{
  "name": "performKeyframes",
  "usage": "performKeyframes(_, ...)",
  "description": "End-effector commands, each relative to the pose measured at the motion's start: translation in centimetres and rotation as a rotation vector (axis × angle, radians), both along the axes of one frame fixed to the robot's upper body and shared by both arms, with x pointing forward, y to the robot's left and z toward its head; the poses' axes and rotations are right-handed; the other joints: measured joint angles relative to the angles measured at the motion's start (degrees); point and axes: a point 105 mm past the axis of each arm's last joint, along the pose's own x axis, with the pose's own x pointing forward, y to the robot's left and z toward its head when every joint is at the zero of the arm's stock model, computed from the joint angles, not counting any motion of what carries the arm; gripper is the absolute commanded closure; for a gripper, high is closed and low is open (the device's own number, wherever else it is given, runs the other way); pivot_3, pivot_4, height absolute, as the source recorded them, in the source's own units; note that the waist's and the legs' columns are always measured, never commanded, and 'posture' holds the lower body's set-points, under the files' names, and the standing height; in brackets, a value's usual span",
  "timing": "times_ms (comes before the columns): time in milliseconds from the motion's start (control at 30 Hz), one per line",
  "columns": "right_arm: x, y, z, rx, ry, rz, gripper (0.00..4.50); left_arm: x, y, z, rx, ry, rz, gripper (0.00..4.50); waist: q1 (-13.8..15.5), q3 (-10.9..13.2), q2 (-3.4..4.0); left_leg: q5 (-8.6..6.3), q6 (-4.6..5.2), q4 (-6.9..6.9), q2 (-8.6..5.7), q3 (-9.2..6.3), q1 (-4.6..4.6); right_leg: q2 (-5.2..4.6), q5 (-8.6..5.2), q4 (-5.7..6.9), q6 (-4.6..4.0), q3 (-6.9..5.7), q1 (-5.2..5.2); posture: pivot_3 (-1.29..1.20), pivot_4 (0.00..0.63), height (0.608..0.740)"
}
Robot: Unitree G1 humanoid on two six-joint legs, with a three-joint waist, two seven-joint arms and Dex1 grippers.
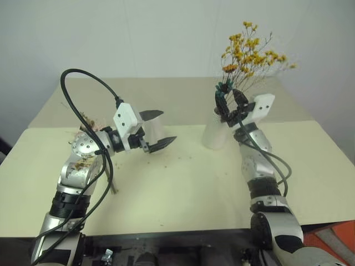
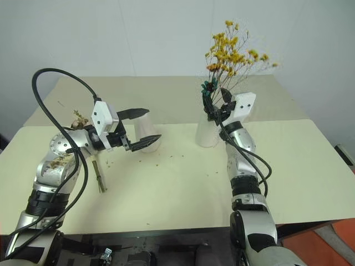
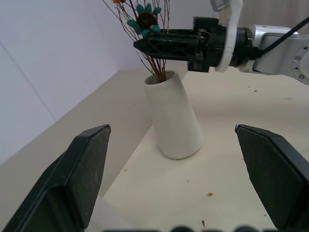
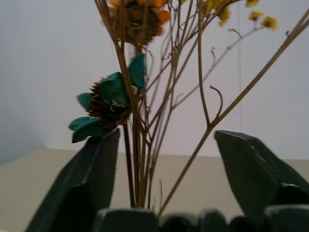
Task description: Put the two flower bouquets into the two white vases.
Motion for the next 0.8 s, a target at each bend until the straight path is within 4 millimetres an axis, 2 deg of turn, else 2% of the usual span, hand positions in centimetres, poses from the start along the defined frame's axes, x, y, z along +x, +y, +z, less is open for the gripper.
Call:
performKeyframes(33,-0.9,-0.5,1.7,-0.055,-0.064,-0.033,0.01,-0.2,-0.1,0.9,-0.001,-0.051,-0.007,0.0,0.0,0.0,0.0,0.0,0.0,0.0,0.0,0.0,0.0,0.0,0.0,0.0,0.0,0.0,0.0,0.0,0.15,0.74)
performKeyframes(267,-0.8,-1.7,1.2,-0.133,0.035,-0.115,0.01,-0.1,-0.3,1.1,-0.009,-0.048,-0.014,0.0,0.0,0.0,0.0,0.0,0.0,0.0,0.01,0.0,0.01,0.01,0.0,0.02,0.0,0.0,0.0,0.0,0.15,0.74)
performKeyframes(367,-1.7,-1.4,1.6,-0.208,0.024,-0.08,0.01,-0.2,-0.2,1.4,-0.009,-0.054,-0.02,0.0,0.1,0.0,0.0,0.0,0.0,0.0,0.0,0.0,0.0,0.0,0.0,0.0,0.0,0.0,0.0,0.0,0.15,0.74)
performKeyframes(600,-3.4,-0.4,0.3,-0.391,0.164,0.048,0.01,-0.4,0.3,0.7,0.027,-0.037,-0.009,0.0,0.0,0.0,0.0,0.0,0.0,0.0,0.0,0.01,0.0,0.01,-0.01,-0.01,0.01,0.0,0.0,0.0,0.15,0.74)
performKeyframes(667,-3.5,-0.6,0.0,-0.422,0.229,0.044,0.01,-0.5,0.5,0.7,0.012,-0.028,-0.002,0.0,0.0,0.0,0.0,0.0,0.0,0.0,0.0,0.01,0.0,0.01,-0.01,-0.01,0.01,0.01,0.0,0.0,0.15,0.74)
performKeyframes(800,-4.1,-1.2,0.5,-0.458,0.239,0.028,0.01,-0.5,1.2,0.5,-0.003,-0.011,0.023,0.0,0.1,0.0,0.0,0.0,0.0,0.0,0.0,0.01,-0.01,0.0,-0.01,-0.04,0.02,0.0,0.01,0.0,0.15,0.74)
